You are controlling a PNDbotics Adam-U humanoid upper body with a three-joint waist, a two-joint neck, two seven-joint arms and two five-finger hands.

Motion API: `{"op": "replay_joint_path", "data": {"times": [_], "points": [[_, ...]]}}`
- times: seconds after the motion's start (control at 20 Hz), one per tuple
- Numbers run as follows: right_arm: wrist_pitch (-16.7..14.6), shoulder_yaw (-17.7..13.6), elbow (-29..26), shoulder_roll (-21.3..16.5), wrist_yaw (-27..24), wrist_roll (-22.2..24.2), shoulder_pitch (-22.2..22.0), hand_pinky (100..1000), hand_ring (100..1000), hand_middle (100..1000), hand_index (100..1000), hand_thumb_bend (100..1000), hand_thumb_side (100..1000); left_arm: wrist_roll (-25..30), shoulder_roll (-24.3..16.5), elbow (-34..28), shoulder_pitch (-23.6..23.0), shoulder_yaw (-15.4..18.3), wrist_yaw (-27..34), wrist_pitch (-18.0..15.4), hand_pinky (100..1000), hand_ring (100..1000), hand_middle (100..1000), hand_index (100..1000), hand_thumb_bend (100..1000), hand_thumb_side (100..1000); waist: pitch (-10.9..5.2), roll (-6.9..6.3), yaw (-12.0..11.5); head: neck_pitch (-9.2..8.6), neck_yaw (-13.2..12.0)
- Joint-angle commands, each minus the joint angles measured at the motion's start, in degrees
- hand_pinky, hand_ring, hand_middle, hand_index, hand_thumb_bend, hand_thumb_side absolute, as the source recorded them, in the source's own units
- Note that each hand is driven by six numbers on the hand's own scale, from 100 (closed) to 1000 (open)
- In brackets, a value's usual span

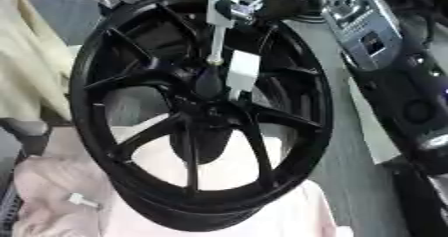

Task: Pull the pin out of the wheel hub.

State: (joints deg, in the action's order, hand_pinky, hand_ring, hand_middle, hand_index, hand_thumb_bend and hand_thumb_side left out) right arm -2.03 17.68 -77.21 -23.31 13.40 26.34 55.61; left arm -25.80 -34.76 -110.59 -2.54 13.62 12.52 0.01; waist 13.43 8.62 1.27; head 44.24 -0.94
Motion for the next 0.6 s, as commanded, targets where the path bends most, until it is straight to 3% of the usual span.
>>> {"op": "replay_joint_path", "data": {"times": [0.05,0.6], "points": [[0.8,-1.4,-1.9,-1.6,-1.4,-0.6,0.8,488,328,100,188,277,486,0.1,-1.8,-0.8,0.4,0.4,0.0,-0.1,543,598,538,646,100,844,-1.00,-0.71,0.0,-0.12,0.0],[3.5,-3.9,-5.2,-2.1,-4.6,-3.3,0.5,480,318,100,183,278,454,0.2,-1.9,-0.8,0.5,0.3,0.1,-0.1,543,599,539,646,100,840,-0.92,-0.97,0.0,-0.12,1.1]]}}
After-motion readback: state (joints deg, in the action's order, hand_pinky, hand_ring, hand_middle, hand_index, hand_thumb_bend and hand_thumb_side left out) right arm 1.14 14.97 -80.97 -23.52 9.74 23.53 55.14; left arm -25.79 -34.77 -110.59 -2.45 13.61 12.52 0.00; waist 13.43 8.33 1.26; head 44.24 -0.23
